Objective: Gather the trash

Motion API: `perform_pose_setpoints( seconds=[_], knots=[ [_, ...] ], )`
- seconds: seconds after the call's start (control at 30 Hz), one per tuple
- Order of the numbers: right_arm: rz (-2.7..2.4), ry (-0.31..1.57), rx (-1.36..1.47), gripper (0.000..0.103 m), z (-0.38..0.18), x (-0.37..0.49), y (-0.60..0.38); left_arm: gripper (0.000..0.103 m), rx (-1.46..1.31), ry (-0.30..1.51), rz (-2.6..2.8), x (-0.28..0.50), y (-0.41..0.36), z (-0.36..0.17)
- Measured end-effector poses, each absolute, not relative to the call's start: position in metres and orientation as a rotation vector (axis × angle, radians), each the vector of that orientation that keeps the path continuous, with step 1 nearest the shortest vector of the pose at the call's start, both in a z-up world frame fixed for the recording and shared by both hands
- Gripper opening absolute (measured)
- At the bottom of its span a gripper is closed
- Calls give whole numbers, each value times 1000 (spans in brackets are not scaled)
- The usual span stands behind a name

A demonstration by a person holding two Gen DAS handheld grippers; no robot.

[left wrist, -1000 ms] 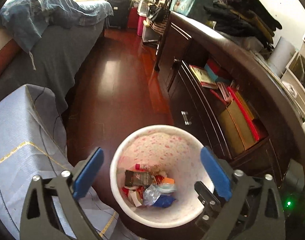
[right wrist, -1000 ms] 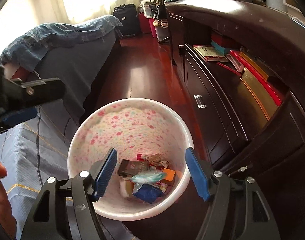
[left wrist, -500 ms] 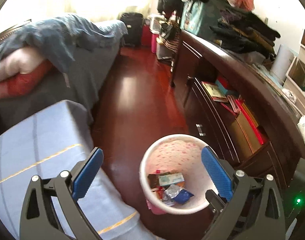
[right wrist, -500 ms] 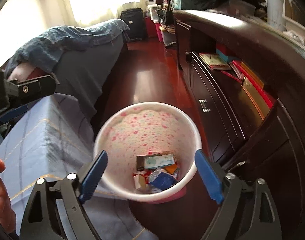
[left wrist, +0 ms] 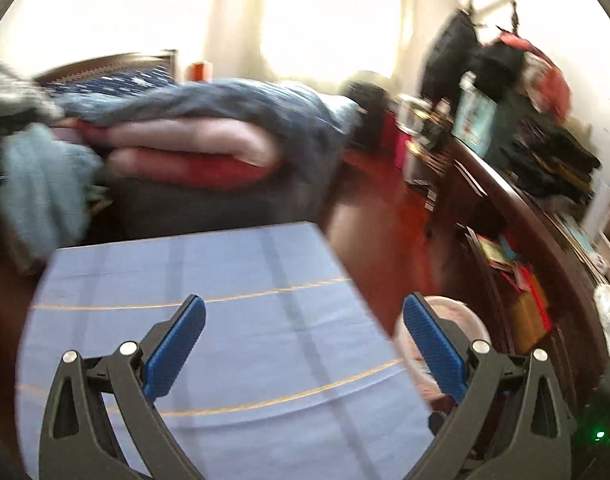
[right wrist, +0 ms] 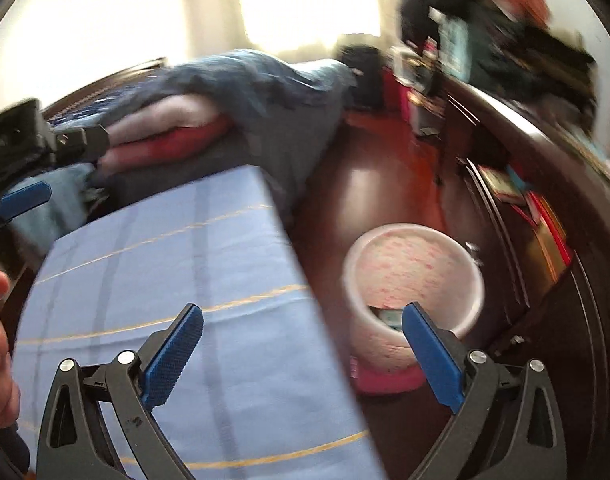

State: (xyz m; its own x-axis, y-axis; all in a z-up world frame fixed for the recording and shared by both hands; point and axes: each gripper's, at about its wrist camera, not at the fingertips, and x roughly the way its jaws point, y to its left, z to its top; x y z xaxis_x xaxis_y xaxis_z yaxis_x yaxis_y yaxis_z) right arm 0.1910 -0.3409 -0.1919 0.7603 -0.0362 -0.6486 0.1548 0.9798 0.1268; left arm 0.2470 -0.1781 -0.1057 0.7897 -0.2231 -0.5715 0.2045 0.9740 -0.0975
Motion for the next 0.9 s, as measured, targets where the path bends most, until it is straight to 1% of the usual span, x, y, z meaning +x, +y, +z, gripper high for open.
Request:
perform_pose_setpoints(
  seconds=[0.23, 0.4, 0.57, 0.73, 0.9],
  knots=[
    [40, 604, 106, 99, -149, 151, -264, 99, -54, 507, -36, 163, -79, -65],
    [48, 463, -9, 99, -102, 113, -218, 99, -74, 426, 69, 99, -26, -39],
    [37, 342, -42, 99, -66, 78, -198, 99, -100, 367, 131, 53, 2, -16],
    [52, 298, -41, 99, -48, 61, -189, 100, -94, 310, 155, 23, 12, 7],
    [46, 260, -40, 99, -36, 48, -185, 100, -102, 278, 132, 8, 12, 18]
  ],
)
